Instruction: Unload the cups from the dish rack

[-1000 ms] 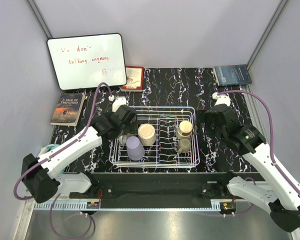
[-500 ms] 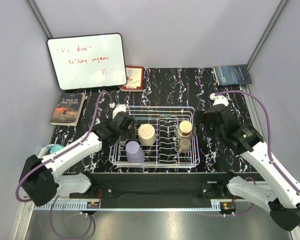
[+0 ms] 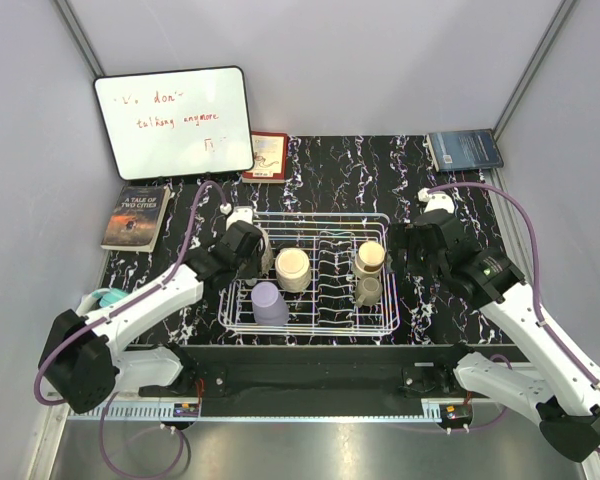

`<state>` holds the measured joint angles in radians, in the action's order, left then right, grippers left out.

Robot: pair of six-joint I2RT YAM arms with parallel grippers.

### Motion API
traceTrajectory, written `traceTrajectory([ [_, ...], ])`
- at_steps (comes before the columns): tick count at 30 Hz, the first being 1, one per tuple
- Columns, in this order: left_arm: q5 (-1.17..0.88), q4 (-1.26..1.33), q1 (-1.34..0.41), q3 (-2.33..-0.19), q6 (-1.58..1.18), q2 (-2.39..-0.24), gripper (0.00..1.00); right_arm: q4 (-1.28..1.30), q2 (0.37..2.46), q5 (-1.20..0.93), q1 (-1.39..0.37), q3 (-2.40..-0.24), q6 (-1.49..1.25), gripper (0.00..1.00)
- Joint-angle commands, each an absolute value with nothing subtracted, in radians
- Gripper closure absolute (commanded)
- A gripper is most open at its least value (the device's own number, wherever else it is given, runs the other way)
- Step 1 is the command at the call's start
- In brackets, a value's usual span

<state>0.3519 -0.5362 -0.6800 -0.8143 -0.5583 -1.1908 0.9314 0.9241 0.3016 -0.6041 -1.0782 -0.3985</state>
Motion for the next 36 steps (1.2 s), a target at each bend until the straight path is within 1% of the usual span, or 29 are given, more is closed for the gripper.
traceTrajectory([
  [1,0.331,-0.492,-0.675,-0.792,-0.563,-1.183,0.54,0.905,0.928,0.302,-0.606,-1.083,-0.382,0.00],
  [6,0.328,-0.489,-0.675,-0.772,-0.569,-1.184,0.50,0.902,0.930,0.298,-0.606,-1.078,-0.383,0.00],
  [8,0.333,-0.489,-0.675,-0.766,-0.572,-1.186,0.50,0.902,0.931,0.295,-0.606,-1.078,-0.383,0.00],
  [12,0.339,-0.482,-0.675,-0.769,-0.572,-1.195,0.54,0.902,0.931,0.296,-0.606,-1.074,-0.385,0.00],
  [13,0.341,-0.482,-0.675,-0.770,-0.574,-1.198,0.62,0.900,0.930,0.293,-0.606,-1.072,-0.385,0.00],
  [16,0.342,-0.486,-0.675,-0.781,-0.581,-1.216,0.78,0.900,0.925,0.291,-0.606,-1.069,-0.391,0.00],
  [18,0.342,-0.485,-0.675,-0.781,-0.591,-1.221,0.82,0.900,0.925,0.291,-0.606,-1.069,-0.391,0.00],
  [19,0.341,-0.485,-0.675,-0.781,-0.594,-1.218,0.88,0.900,0.925,0.291,-0.606,-1.068,-0.393,0.00],
  [22,0.341,-0.485,-0.675,-0.787,-0.592,-1.212,1.00,0.900,0.923,0.291,-0.606,-1.066,-0.396,0.00],
  [30,0.348,-0.512,-0.675,-0.831,-0.575,-1.141,1.00,0.899,0.920,0.282,-0.606,-1.065,-0.399,0.00],
  [36,0.357,-0.574,-0.675,-0.980,-0.546,-1.101,1.00,0.890,0.928,0.281,-0.606,-1.066,-0.403,0.00],
])
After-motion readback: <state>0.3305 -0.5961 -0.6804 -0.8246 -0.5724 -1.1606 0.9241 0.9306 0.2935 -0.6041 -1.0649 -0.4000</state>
